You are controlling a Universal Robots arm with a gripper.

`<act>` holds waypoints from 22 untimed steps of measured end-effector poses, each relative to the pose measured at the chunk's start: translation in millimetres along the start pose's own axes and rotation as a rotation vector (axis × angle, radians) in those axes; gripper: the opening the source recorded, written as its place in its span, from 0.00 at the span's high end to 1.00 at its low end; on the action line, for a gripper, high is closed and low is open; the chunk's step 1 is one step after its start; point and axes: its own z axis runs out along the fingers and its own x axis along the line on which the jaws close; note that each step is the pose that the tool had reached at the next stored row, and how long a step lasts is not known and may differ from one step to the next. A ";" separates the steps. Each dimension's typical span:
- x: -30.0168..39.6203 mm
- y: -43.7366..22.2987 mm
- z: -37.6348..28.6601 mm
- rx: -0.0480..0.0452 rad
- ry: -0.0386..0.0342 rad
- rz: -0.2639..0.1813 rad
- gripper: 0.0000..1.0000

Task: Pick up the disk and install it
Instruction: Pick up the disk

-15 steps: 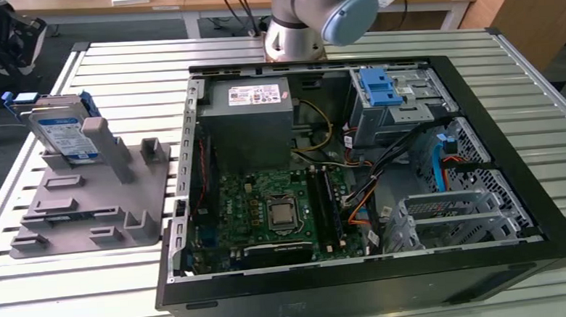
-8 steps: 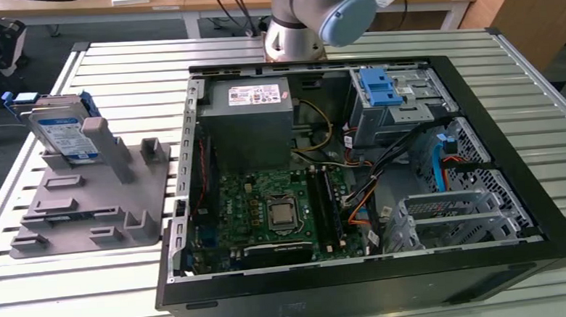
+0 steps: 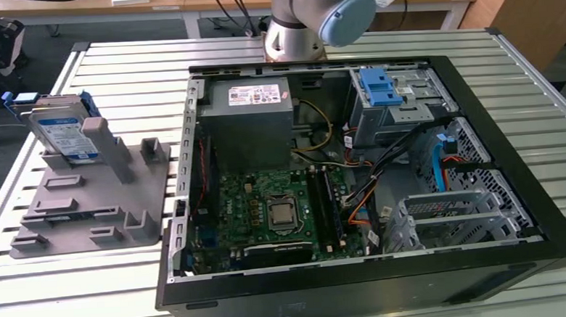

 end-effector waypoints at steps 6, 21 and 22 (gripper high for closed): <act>0.0 0.0 0.0 -0.0002 0.0001 -0.001 0.89; 0.0 0.0 0.0 -0.0006 0.0010 -0.023 0.89; 0.0 0.0 0.0 -0.0007 0.0015 -0.034 0.89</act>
